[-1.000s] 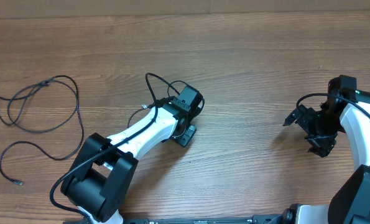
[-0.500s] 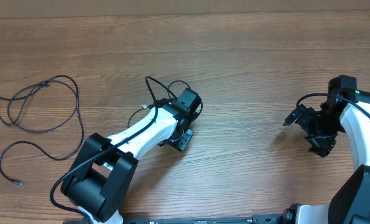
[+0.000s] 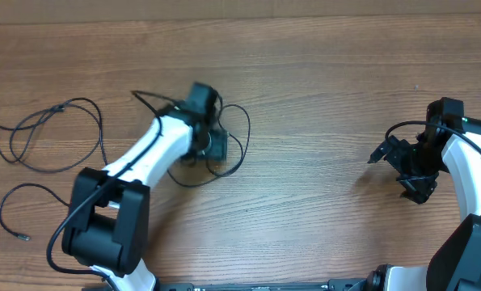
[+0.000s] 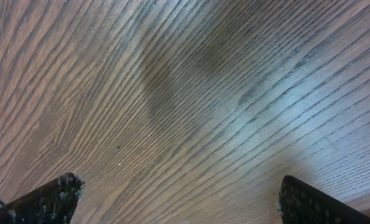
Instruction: Untangle cables
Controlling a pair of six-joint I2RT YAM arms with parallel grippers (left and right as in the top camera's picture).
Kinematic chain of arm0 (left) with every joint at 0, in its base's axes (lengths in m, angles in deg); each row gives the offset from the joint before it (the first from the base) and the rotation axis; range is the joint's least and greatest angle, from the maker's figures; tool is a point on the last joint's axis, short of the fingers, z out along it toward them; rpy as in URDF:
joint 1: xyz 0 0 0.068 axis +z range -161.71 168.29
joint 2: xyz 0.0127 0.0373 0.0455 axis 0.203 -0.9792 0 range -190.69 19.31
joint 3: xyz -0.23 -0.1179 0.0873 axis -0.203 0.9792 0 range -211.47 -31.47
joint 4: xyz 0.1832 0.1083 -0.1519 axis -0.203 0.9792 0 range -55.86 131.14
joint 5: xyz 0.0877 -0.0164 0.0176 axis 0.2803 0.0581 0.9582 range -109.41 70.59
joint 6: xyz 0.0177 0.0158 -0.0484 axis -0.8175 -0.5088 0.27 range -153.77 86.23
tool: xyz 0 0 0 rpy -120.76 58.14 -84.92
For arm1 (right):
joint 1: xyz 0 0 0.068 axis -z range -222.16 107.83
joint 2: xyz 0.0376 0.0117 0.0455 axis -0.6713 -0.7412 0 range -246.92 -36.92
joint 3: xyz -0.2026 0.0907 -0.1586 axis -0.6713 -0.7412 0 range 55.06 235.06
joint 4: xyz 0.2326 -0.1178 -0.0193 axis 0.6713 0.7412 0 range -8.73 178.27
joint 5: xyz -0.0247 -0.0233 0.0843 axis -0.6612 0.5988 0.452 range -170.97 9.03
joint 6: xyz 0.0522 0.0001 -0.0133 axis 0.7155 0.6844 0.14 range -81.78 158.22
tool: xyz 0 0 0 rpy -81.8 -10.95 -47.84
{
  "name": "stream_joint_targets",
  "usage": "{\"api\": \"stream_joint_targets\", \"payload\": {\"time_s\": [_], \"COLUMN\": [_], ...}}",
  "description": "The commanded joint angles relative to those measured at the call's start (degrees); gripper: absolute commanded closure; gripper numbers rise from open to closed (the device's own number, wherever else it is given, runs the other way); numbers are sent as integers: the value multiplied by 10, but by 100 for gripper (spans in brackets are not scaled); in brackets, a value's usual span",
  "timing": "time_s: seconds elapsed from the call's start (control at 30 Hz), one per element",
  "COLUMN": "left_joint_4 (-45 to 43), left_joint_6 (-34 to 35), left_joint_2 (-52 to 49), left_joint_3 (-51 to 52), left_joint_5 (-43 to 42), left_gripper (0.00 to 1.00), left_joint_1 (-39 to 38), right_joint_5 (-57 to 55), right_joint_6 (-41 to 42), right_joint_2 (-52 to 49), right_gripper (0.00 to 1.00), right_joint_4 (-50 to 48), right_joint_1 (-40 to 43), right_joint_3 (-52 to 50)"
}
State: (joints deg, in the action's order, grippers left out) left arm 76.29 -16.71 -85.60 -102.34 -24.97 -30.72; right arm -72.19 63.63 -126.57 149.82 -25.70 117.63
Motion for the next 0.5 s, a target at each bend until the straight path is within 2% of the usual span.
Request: {"api": "stream_joint_targets", "payload": {"time_s": [0.0, 0.23, 0.47], "left_joint_4": [-23, -42, -54], "left_joint_6": [-54, -135, -172], "left_joint_2": [15, -1, -34], "left_joint_3": [-28, -26, -26], "left_joint_5": [-29, -24, 2], "left_gripper": [29, 30, 33], "left_joint_1": [2, -5, -5], "right_joint_5": [3, 3, 3], "right_joint_6": [-4, -4, -4], "right_joint_2": [-2, -2, -2], "right_gripper": [0, 0, 0], "right_joint_4": [-3, -3, -3], "right_joint_1": [1, 1, 1], "right_joint_3": [-4, -4, -4]}}
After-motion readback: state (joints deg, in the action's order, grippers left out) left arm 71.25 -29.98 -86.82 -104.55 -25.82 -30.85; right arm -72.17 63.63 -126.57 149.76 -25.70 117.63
